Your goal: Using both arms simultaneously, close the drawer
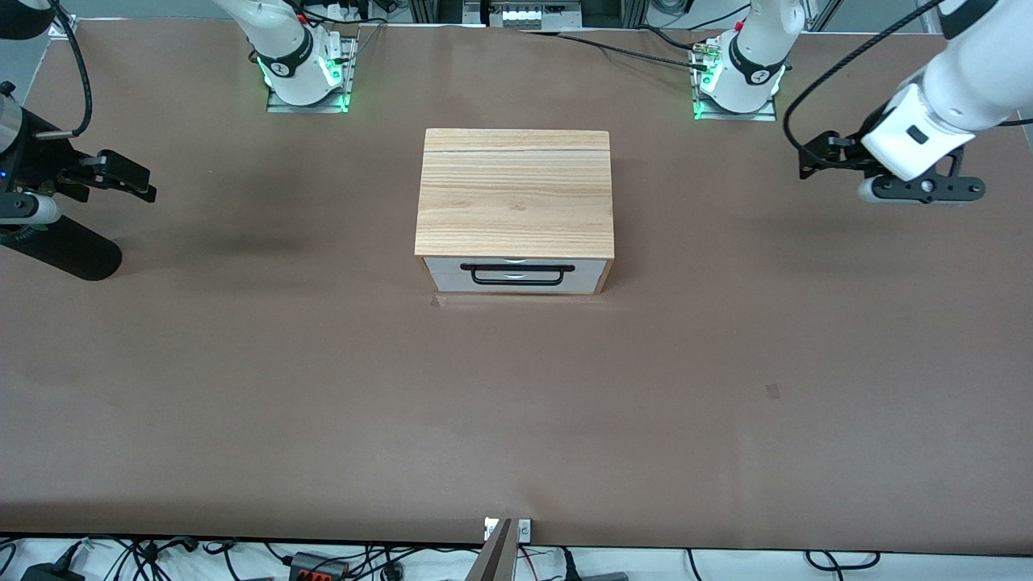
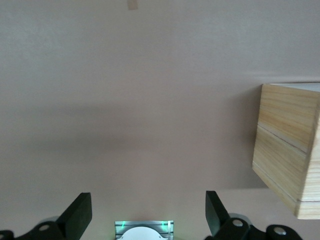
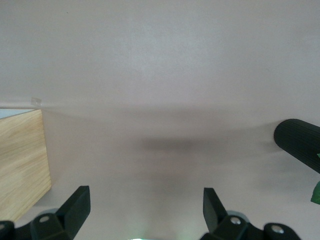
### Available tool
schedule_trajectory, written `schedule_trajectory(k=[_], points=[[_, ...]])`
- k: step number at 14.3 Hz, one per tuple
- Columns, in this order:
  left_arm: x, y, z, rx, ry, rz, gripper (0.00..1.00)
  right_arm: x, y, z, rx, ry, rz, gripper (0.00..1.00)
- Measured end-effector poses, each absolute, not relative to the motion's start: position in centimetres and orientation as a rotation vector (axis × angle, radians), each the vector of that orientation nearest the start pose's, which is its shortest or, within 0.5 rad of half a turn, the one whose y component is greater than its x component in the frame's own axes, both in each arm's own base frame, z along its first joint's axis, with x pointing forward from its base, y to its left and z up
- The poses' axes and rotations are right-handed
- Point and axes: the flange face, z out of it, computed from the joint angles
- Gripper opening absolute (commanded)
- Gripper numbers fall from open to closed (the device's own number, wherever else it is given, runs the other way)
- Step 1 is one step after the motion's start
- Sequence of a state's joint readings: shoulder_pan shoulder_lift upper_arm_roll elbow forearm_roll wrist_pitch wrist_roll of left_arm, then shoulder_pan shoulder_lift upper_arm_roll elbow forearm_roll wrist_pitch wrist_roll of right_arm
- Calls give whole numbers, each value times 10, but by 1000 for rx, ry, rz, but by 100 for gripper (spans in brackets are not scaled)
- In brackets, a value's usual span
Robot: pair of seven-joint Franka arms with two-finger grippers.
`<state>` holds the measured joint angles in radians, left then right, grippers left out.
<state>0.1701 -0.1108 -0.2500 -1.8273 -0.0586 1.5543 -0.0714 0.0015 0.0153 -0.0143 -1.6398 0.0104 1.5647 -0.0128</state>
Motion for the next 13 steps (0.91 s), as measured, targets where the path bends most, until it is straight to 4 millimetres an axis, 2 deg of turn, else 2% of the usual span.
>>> schedule_trajectory(k=[2,10,13], points=[[507,-44,560,-3153,1,260,100,556,-6,584,-3127,2,137,100],[508,-45,557,-3152,3,266,100,556,-7,585,-3127,8,137,100],[508,-46,556,-3141,-137,269,100,556,-7,585,-3127,7,137,100]])
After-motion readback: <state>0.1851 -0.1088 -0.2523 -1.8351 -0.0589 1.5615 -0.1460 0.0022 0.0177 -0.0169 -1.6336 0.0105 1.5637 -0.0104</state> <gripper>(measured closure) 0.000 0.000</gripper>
